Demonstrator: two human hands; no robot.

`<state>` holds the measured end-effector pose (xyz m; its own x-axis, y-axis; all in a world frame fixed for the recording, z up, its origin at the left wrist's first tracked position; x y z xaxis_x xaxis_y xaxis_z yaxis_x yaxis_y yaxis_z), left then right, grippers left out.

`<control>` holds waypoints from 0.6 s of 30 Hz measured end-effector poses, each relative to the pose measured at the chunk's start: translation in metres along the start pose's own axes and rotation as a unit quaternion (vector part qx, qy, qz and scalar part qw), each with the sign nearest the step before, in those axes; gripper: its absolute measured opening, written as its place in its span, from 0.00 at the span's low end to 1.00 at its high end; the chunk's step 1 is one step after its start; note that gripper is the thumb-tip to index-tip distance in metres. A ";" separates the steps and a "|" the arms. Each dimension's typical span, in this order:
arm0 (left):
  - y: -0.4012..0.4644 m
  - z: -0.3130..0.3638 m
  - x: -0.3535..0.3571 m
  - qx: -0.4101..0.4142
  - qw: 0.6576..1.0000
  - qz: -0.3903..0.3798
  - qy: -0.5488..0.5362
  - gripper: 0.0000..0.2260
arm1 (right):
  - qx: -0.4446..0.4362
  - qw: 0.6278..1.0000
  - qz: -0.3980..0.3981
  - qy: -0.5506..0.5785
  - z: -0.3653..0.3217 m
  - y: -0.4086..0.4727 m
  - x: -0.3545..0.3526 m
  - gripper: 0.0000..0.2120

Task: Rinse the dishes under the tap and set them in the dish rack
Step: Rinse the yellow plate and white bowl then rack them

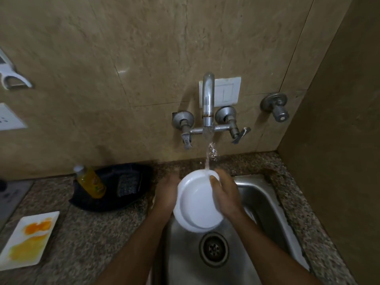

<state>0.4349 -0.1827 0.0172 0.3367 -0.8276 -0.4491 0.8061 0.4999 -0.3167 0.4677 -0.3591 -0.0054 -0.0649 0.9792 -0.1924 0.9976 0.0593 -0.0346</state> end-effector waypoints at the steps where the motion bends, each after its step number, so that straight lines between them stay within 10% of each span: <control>1: 0.001 0.009 0.002 0.036 0.999 -0.017 0.035 0.22 | -0.019 0.999 -0.006 -0.028 -0.003 0.002 0.001 0.16; 5: 0.000 0.025 0.003 0.114 0.981 0.074 0.136 0.27 | -0.142 0.978 0.011 -0.152 -0.027 -0.006 0.014 0.25; 8: -0.002 0.021 0.001 0.133 0.961 0.149 0.191 0.29 | -0.299 0.915 -0.117 -0.243 -0.025 -0.031 0.034 0.25; 15: -0.017 0.016 0.005 0.156 0.952 0.189 0.181 0.26 | -0.280 0.935 -0.115 -0.183 -0.022 -0.038 0.038 0.25; 18: -0.020 0.014 0.001 0.112 0.969 0.191 0.110 0.25 | -0.134 0.988 0.011 -0.077 -0.010 -0.026 0.019 0.25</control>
<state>0.4253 -0.1967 0.0347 0.5389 -0.5070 -0.6727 0.7375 0.6699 0.0860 0.4406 -0.3401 0.0019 -0.0245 0.9411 -0.3371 0.9675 0.1073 0.2292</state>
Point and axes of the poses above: each hand's wrist, its own y-axis towards the middle knuckle, its own x-axis out of the palm, z = x × y, the point moved 3 cm from there along y, towards the middle knuckle, and after that the axes turned 12 degrees about y, right-handed, at the moved point
